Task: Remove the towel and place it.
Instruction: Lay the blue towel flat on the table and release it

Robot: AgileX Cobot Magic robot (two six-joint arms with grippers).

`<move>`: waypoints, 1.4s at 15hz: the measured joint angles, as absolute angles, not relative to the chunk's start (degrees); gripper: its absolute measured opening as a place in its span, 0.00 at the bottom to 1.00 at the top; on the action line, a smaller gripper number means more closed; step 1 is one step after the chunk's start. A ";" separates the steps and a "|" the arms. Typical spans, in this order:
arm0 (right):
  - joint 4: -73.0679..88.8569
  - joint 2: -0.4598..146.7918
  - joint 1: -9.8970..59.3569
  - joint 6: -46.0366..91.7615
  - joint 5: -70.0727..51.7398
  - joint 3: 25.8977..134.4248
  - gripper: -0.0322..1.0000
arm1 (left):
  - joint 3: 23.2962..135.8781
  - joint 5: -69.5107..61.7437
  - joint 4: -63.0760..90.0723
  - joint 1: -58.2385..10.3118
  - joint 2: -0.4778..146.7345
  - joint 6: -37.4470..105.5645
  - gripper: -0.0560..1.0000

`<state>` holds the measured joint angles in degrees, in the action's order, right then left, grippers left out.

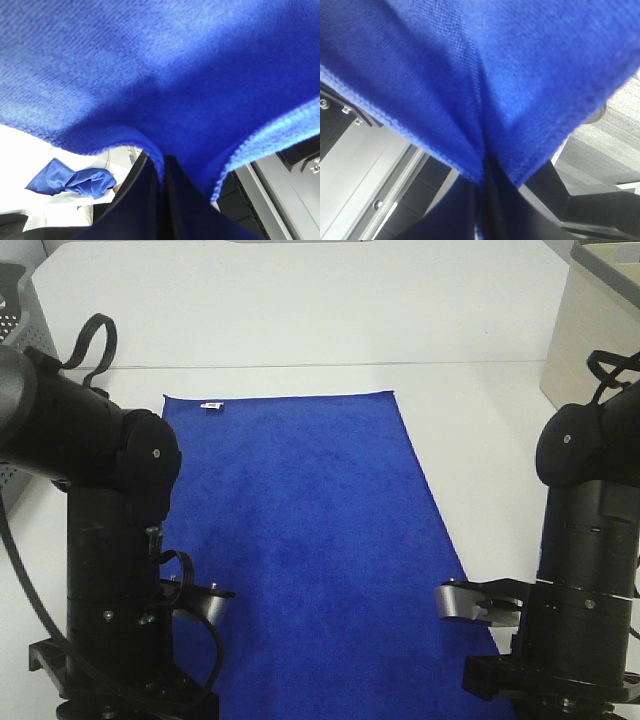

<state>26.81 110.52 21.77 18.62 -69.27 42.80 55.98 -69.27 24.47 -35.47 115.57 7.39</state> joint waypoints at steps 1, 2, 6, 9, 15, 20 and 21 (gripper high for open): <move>26.81 110.52 21.77 18.62 -69.27 42.80 0.11 | 55.98 -69.27 24.58 -35.47 115.57 7.39 0.10; 26.81 110.52 21.77 18.62 -69.27 42.80 0.14 | 55.98 -69.27 24.87 -35.47 115.57 7.39 0.15; 28.07 110.52 21.77 18.45 -69.27 42.80 0.22 | 55.98 -69.27 25.90 -35.47 115.57 7.39 0.39; 29.56 110.52 21.77 18.45 -69.27 42.80 0.38 | 55.98 -69.27 25.95 -35.47 115.57 7.39 0.48; 29.68 107.77 21.77 14.55 -69.27 42.80 0.64 | 55.98 -69.27 26.24 -35.47 115.57 5.33 0.49; 28.07 103.88 21.77 10.94 -69.27 42.74 0.72 | 56.04 -69.27 26.24 -35.47 115.57 4.35 0.49; 29.68 103.88 21.77 11.17 -69.27 42.74 0.73 | 56.04 -69.27 26.24 -35.47 115.57 4.35 0.49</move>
